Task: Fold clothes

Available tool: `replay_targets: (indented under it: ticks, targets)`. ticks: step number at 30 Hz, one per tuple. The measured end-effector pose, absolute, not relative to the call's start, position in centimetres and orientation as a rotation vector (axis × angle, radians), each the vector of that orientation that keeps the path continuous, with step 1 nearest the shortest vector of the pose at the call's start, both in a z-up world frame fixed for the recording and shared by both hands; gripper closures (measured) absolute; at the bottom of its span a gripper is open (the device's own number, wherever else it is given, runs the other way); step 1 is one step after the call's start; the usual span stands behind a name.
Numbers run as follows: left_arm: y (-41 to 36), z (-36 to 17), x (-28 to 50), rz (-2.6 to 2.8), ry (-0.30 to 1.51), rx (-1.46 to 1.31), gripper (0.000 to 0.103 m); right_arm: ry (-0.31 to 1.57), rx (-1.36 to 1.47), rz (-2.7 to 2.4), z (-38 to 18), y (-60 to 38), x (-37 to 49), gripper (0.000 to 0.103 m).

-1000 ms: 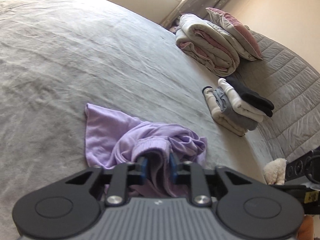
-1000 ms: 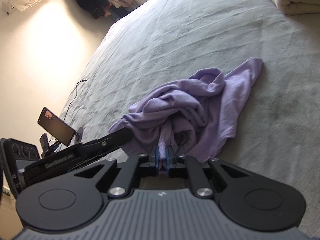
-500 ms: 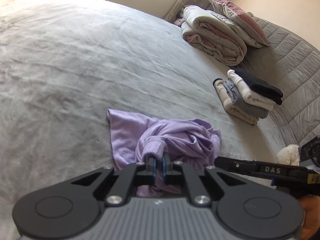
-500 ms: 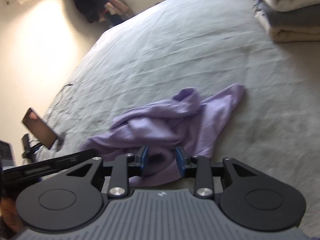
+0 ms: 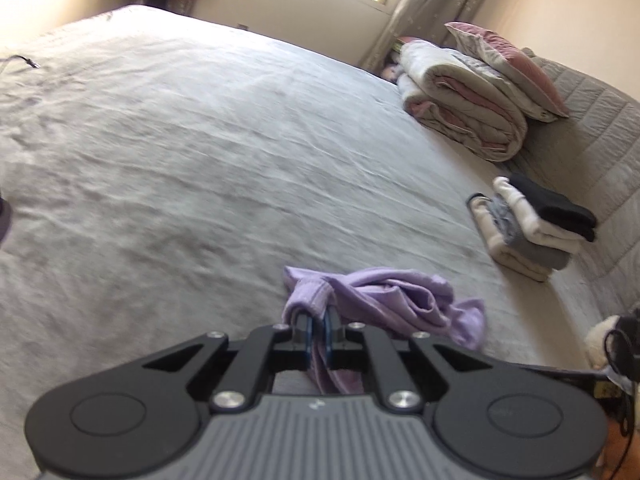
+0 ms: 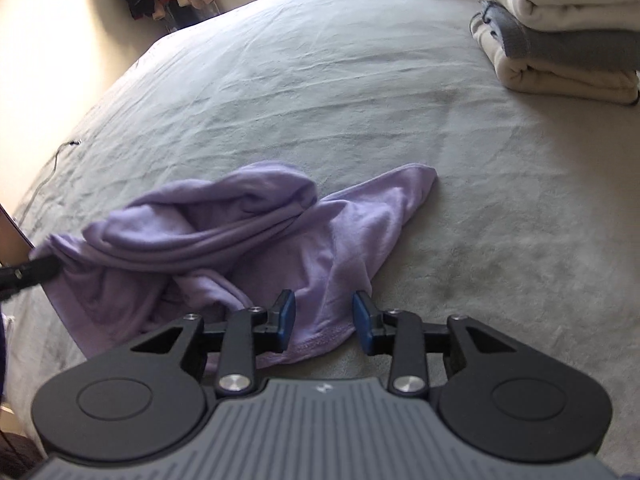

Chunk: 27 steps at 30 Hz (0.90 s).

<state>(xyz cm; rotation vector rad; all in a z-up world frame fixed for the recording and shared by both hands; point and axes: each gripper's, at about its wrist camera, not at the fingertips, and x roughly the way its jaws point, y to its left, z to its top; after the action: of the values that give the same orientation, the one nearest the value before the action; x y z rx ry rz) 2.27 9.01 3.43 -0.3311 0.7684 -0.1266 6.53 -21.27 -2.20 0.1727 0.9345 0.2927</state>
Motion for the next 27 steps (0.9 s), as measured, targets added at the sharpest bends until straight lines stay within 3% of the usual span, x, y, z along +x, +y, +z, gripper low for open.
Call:
replay_targets:
  ticks: [1, 2, 4, 22, 27]
  targets:
    - [9.3, 3.4, 2.4, -0.111, 0.767, -0.324, 0.098, 0.928, 0.147, 0.287, -2.2, -21.0, 6.5, 0.090]
    - [9.6, 3.4, 2.5, -0.097, 0.766, -0.319, 0.098, 0.920, 0.122, 0.280, -2.2, -20.9, 6.4, 0.096]
    - [10.1, 3.3, 2.7, -0.069, 0.766, -0.306, 0.098, 0.904, 0.098, 0.266, -2.2, -20.9, 6.4, 0.100]
    - [13.1, 3.3, 6.7, 0.226, 0.682, -0.181, 0.097, 0.651, 0.141, -0.026, 2.0, -26.6, 6.0, 0.102]
    - [13.9, 2.5, 7.3, 0.227, 0.716, -0.235, 0.097, 0.659, 0.190, -0.078, 1.8, -28.5, 6.4, 0.101]
